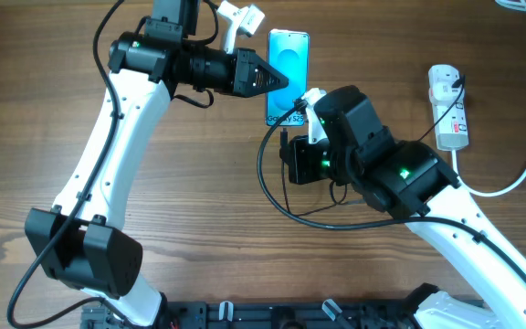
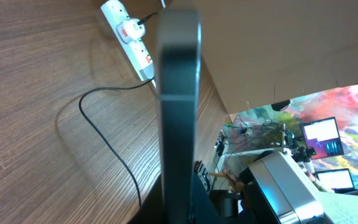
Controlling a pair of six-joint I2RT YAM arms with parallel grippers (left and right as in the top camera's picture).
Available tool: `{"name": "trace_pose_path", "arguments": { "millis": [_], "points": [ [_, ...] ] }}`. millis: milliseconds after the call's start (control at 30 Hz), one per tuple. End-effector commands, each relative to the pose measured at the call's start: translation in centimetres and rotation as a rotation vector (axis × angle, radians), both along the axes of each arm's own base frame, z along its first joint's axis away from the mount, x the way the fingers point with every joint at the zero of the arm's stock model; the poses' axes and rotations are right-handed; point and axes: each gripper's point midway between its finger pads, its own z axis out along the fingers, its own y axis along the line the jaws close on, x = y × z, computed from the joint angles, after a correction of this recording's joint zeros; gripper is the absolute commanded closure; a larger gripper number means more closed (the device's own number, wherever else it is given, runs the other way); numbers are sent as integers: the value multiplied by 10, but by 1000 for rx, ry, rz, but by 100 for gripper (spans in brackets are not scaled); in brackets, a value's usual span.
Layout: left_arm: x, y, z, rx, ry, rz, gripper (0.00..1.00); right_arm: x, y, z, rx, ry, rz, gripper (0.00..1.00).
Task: Plug charger to phone and switch on socket
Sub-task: 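Push the USB-C plug up into the phone's port with the right gripper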
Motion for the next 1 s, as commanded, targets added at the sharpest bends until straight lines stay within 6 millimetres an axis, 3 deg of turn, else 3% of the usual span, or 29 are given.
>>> {"name": "trace_pose_path", "arguments": {
  "millis": [0,967],
  "points": [
    [-10,0,28,-57,-75,-36,96,3,3,5,19,2,1,96],
    [-11,0,27,-55,-64,-37,96,10,2,9,23,-26,-17,96]
  ]
}}
